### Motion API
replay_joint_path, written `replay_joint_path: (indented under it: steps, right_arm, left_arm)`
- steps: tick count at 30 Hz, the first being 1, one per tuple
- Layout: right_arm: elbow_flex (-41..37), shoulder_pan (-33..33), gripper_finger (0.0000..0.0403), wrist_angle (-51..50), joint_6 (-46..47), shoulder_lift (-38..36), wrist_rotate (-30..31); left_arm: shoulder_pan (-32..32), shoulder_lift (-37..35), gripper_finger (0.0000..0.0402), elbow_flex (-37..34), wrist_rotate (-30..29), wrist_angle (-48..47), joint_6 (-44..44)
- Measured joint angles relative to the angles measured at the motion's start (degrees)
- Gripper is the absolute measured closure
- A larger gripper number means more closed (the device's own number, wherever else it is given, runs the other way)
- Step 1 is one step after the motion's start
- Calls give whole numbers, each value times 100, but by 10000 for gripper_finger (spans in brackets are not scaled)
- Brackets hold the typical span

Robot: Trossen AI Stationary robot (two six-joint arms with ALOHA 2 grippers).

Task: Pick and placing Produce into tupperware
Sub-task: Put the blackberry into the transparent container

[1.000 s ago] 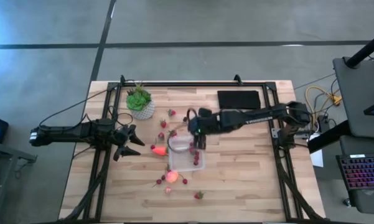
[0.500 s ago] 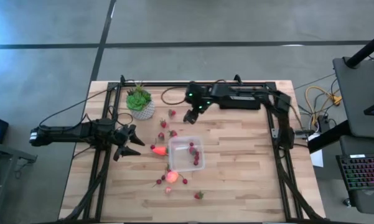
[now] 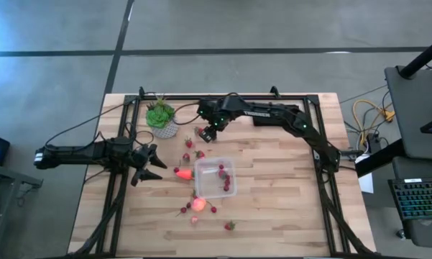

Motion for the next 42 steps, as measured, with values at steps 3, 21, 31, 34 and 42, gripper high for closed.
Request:
replay_joint_path:
  steps: [3,21,31,34,42]
  right_arm:
    - [233,11,222,-410,139,178,70]
    - [296,107,197,-513,779,439,-112]
    - [289,107,199,-371,915,517,-122]
    - [287,103,205,-344,993,517,-83]
    - [187,90,231,-301,997,517,-81]
  left_arm:
    - [0,-5,162,0,1,3,-1]
    - [0,-3,162,0,1,-1,0]
    - [0,-7,162,0,-1,-1,-1]
    - [0,-7,162,0,-1,-1,1]
    - [0,-7,162,0,-1,-1,0]
